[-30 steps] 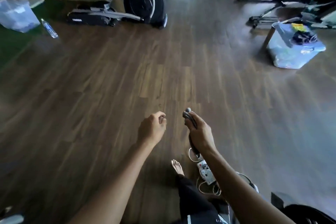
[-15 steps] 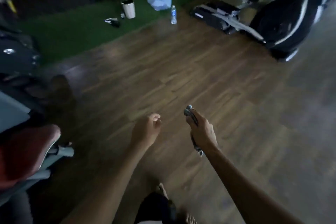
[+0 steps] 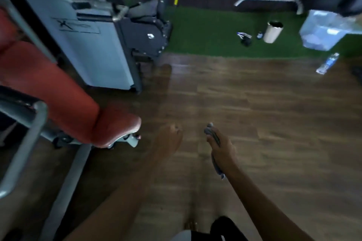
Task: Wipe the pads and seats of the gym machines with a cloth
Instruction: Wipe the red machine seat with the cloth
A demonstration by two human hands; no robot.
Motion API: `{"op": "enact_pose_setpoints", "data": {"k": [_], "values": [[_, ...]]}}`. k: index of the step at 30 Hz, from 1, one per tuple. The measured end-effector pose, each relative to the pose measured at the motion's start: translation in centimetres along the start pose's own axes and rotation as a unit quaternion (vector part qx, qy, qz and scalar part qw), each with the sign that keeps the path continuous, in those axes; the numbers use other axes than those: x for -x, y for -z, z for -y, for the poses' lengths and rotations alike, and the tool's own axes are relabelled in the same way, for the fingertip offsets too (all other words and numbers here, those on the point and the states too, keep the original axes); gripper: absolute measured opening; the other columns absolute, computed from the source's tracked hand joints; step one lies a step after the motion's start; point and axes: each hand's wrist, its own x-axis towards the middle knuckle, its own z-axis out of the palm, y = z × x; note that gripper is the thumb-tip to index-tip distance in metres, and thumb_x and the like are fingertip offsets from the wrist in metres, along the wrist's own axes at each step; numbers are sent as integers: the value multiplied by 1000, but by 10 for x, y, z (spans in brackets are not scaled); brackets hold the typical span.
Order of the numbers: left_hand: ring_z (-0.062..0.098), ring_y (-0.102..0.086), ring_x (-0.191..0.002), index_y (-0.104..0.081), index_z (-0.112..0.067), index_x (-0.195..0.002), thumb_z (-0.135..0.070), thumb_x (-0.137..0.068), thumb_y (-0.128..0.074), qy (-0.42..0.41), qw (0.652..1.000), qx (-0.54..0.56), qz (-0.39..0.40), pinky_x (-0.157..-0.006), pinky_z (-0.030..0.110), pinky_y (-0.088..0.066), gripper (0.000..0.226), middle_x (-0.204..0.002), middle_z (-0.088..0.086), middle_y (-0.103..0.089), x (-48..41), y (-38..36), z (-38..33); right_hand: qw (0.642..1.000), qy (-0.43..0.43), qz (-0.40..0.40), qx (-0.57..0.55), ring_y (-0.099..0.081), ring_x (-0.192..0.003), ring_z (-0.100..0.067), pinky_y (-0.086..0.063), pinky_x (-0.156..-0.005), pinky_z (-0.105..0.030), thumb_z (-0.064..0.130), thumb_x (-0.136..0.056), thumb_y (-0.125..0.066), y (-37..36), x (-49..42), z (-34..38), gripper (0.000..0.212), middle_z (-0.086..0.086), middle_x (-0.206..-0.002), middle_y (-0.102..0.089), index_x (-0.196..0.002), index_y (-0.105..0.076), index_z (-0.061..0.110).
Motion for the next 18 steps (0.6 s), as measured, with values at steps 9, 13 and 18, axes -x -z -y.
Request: {"op": "enact_pose_setpoints", "data": {"k": [9,13,18], "values": [[25,-59,-121,-67,-21,-124,-26,-97,-56,184,967,54,-165,-101,35,-45,30,-129,3,-65,-108,54,64,967,165,189,38,-59,-110,-5,-37,-87,-14,30,-101,-51,-95,-185,53,38,9,-122,-63,-137,-55,20],[28,-55,-125,-62,-28,-132,-28,-98,-53,281,928,73,-235,-102,39,-45,35,-138,1,-59,-137,80,76,933,246,264,15,-57,-110,6,-37,-107,-21,28,-96,-57,-157,-262,74,31,13,-121,-62,-124,-63,19],[27,-65,-110,-67,-38,-115,-27,-90,-52,381,874,113,-281,-92,41,-52,31,-119,-2,-70,-169,101,102,879,257,401,19,-58,-122,-6,-41,-111,-41,28,-94,-53,-233,-325,103,37,10,-127,-62,-128,-61,14]]}}
